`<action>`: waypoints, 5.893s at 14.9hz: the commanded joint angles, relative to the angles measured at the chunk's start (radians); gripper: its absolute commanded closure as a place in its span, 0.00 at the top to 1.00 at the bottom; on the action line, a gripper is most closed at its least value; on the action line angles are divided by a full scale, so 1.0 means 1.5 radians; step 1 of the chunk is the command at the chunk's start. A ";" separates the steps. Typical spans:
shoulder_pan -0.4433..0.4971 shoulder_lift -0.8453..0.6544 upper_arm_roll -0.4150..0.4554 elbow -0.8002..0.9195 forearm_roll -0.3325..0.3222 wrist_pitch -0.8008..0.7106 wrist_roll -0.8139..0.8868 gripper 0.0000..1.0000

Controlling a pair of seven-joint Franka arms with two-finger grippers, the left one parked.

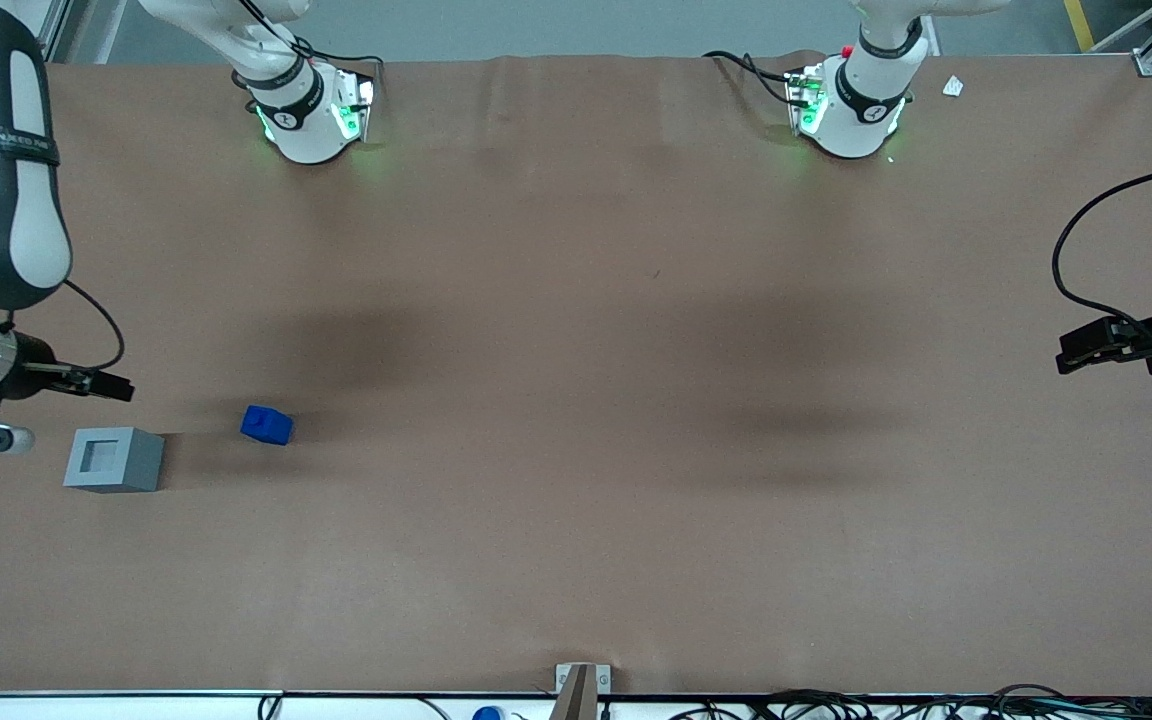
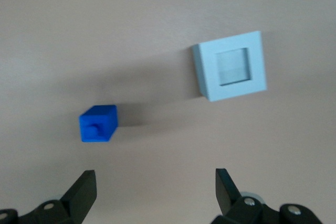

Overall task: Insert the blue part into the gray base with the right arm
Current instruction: 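Move the right gripper down over the small blue block, then lower the open right gripper around the blue block, then close the right gripper on the blue block and lift it, then carry the blue block over the gray base's square recess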

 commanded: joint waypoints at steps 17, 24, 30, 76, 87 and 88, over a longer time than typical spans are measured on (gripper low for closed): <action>0.090 0.056 0.003 -0.189 0.073 0.324 0.000 0.86; 0.100 0.079 0.003 -0.189 0.076 0.328 0.000 0.78; 0.104 0.099 0.003 -0.188 0.100 0.337 0.008 0.76; -0.126 0.158 0.000 0.103 0.049 0.081 -0.273 0.02; -0.139 0.194 -0.001 0.148 0.063 0.082 -0.274 0.00; -0.139 0.199 -0.001 0.148 0.062 0.083 -0.274 0.00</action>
